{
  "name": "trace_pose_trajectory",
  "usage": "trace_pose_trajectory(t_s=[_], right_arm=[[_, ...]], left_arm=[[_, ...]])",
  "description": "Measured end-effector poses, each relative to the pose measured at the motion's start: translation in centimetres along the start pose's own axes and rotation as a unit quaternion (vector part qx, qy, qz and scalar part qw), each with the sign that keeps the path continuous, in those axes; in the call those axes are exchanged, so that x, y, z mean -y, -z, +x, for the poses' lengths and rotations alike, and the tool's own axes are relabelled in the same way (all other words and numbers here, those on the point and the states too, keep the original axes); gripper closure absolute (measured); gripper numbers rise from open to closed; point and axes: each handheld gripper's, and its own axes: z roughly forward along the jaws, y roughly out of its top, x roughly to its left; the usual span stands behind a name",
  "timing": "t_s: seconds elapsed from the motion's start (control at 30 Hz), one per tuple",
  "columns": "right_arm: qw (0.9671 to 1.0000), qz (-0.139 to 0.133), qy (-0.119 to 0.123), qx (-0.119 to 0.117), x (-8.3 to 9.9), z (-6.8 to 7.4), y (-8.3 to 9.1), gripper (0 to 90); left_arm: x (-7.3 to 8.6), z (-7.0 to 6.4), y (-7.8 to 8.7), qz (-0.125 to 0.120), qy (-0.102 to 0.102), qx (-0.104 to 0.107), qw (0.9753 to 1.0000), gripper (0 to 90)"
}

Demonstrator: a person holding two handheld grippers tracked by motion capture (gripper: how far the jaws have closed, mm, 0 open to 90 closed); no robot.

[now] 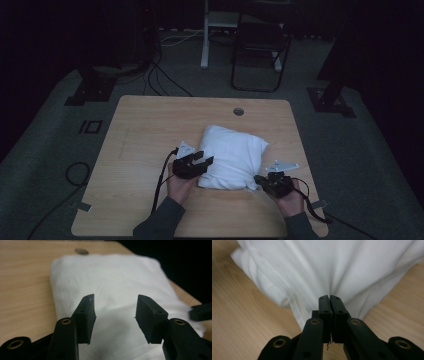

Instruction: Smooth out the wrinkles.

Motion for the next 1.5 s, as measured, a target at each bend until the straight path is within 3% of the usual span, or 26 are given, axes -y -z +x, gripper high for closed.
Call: trace_pose_trajectory(t_s=[0.03,0.1,0.17,0.27,0.37,0.5,0.67,0.77,0.93,1.03,1.27,1.4,1.5], right_arm=[[1.0000,-0.004,-0.002,0.006,-0.1,0.1,0.1,74.8],[0.9990,-0.036,-0.005,0.026,-0.6,0.4,0.7,58.5],[0.9966,-0.076,0.010,0.029,-1.3,1.1,1.5,52.3],[0.9950,-0.093,0.036,0.007,-2.0,2.2,1.4,49.1],[0.9957,-0.065,0.066,-0.009,-2.0,3.2,-0.1,48.3],[0.9963,-0.009,0.083,0.023,-0.9,3.4,-3.2,55.9],[0.9976,-0.011,0.057,0.037,-0.8,1.5,-5.8,57.5],[0.9978,-0.018,0.048,0.041,-1.7,0.7,-7.0,57.1],[0.9990,-0.028,0.027,0.023,-3.4,0.1,-9.0,56.0],[0.9992,-0.034,0.020,0.011,-4.6,0.1,-10.2,55.0],[0.9990,-0.043,-0.001,-0.008,-7.3,0.2,-12.7,52.4],[0.9988,-0.046,-0.010,-0.011,-8.3,-0.1,-13.7,51.1],[0.9984,-0.053,-0.016,-0.009,-8.5,-0.4,-13.2,44.4]], left_arm=[[-0.1,0.1,0.1,0.004,0.000,0.001,1.0000,49.0],[0.1,0.2,-0.1,0.014,-0.008,0.002,0.9999,49.0],[0.4,0.1,-0.5,0.026,-0.014,0.005,0.9995,49.1],[0.9,-0.5,-1.0,0.037,-0.026,0.009,0.9989,48.8],[1.1,-1.0,-1.3,0.042,-0.039,0.008,0.9984,47.5],[2.1,-1.5,-1.6,0.048,-0.045,0.004,0.9978,47.3],[2.6,-2.3,-1.4,0.045,-0.055,-0.007,0.9975,47.7],[2.8,-2.4,-1.6,0.048,-0.072,-0.034,0.9956,48.4],[2.4,-0.3,-2.0,0.044,-0.070,-0.065,0.9944,49.5],[1.7,1.8,-2.3,0.040,-0.058,-0.075,0.9947,49.8],[-0.8,5.8,-3.4,0.049,-0.033,-0.108,0.9924,49.5],[-1.7,6.9,-3.9,0.047,-0.015,-0.112,0.9925,48.6],[-2.0,7.0,-3.3,0.036,-0.013,-0.110,0.9932,46.8]])
